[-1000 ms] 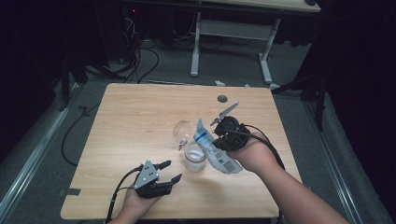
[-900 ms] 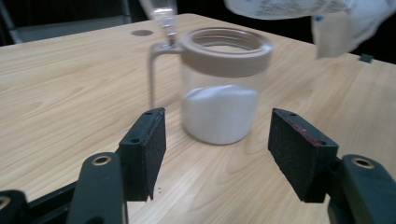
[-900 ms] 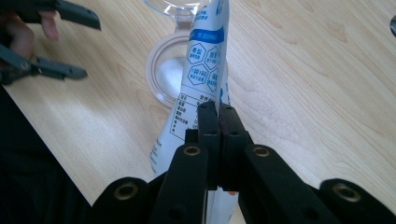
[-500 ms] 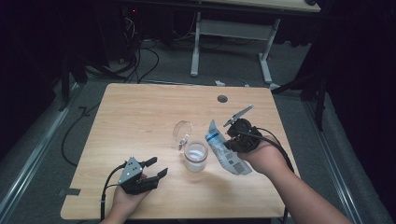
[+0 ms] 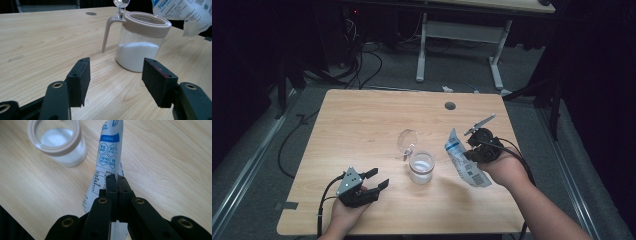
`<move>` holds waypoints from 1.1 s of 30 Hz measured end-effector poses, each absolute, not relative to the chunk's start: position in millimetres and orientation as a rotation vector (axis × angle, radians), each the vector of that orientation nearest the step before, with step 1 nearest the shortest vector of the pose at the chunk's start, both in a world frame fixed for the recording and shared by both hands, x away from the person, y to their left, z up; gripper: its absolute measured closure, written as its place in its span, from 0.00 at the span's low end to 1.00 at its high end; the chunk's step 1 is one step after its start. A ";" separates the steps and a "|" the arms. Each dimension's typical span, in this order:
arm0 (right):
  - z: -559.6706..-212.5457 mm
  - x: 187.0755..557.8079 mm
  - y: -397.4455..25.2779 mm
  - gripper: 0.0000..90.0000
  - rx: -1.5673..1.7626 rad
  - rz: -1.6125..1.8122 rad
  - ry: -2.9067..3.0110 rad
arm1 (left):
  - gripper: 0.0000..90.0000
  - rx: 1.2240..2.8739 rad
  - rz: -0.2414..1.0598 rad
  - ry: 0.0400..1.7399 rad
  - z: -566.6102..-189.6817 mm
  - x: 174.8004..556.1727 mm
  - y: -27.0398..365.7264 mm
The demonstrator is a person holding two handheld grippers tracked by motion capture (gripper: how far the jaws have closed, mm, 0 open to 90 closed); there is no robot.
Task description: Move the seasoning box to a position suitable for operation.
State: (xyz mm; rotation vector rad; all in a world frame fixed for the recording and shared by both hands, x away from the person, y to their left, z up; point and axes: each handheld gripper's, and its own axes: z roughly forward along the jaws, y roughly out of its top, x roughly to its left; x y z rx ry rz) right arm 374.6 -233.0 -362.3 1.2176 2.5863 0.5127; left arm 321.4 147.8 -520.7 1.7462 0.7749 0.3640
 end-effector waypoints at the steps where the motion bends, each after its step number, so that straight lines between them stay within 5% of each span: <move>1: -363.7 374.7 -234.8 1.00 1.225 0.508 2.584 | 0.45 1.746 0.365 0.774 -520.6 321.2 147.6; 33: -390.7 393.0 -270.9 1.00 1.334 0.381 2.518 | 0.45 1.747 0.343 0.790 -523.3 323.1 150.1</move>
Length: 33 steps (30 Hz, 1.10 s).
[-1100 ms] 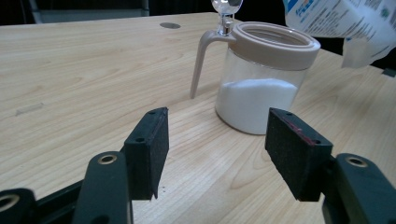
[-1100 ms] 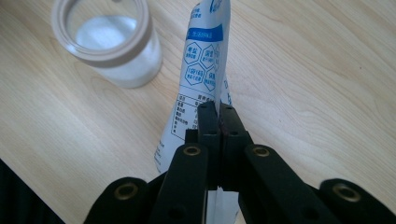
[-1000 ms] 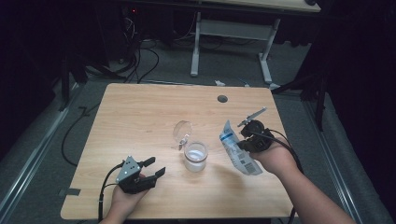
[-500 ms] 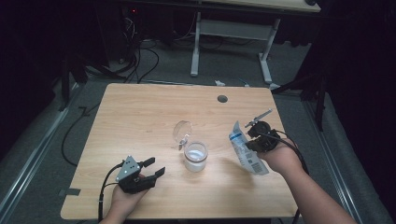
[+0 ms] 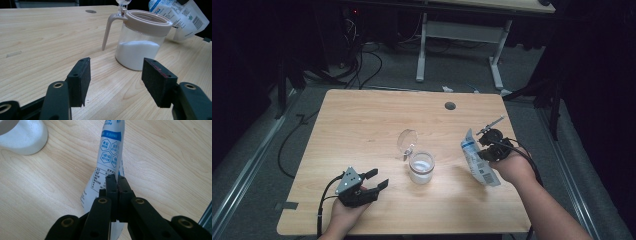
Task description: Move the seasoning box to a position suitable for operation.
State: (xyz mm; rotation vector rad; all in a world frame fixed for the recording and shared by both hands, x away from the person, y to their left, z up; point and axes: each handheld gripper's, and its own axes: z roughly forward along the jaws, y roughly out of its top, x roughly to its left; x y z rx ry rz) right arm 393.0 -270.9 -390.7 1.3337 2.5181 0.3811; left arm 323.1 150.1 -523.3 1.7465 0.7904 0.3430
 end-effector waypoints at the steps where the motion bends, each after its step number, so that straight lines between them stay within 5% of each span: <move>1: -390.9 392.9 -271.0 1.00 1.331 0.387 2.515 | 0.45 1.748 0.343 0.789 -523.3 323.2 150.4; 33: -418.3 353.1 -284.6 1.00 1.328 0.823 2.253 | 0.45 1.759 0.362 0.800 -523.6 325.0 153.6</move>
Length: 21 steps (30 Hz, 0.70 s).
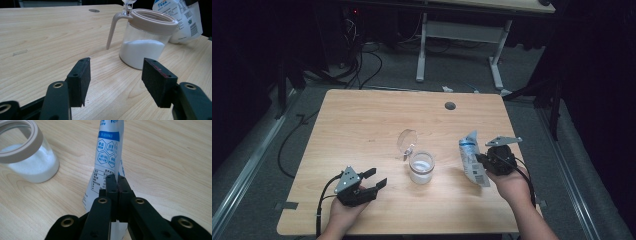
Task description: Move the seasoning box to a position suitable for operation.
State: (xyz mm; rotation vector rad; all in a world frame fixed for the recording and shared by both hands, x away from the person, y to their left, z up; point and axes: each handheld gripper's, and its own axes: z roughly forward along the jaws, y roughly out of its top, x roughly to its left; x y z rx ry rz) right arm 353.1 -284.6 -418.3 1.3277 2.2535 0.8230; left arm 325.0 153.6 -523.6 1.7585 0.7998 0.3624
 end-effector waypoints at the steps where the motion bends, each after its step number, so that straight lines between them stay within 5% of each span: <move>1: -419.6 351.6 -284.3 1.00 1.327 0.841 2.241 | 0.45 1.760 0.365 0.798 -523.4 325.0 153.9; 21: -438.0 322.4 -290.8 1.00 1.261 1.092 1.977 | 0.45 1.782 0.383 0.805 -522.7 328.0 156.6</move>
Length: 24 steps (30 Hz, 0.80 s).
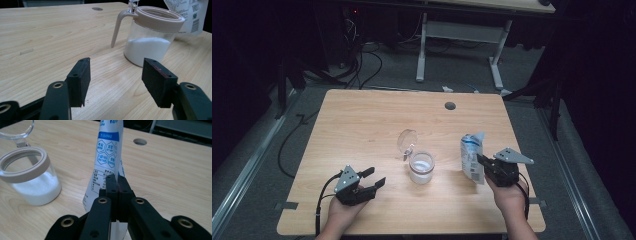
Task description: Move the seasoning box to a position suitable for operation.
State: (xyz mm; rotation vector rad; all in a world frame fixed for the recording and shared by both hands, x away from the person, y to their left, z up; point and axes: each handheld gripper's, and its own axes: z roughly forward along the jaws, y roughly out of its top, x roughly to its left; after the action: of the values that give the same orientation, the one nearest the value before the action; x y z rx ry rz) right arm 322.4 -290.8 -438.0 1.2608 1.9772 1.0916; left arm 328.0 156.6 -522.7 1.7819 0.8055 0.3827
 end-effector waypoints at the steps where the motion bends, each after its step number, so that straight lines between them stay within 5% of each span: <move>1: -438.6 321.2 -291.5 1.00 1.253 1.096 1.963 | 0.45 1.786 0.385 0.800 -522.1 328.2 157.0; 24: -468.1 311.4 -306.7 1.00 1.208 1.309 1.690 | 0.45 1.762 0.417 0.796 -517.1 330.0 168.4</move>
State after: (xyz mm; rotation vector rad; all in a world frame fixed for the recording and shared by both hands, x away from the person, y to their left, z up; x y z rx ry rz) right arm 311.4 -306.7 -468.1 1.2079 1.6896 1.3085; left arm 330.0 168.4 -517.1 1.7621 0.7961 0.4169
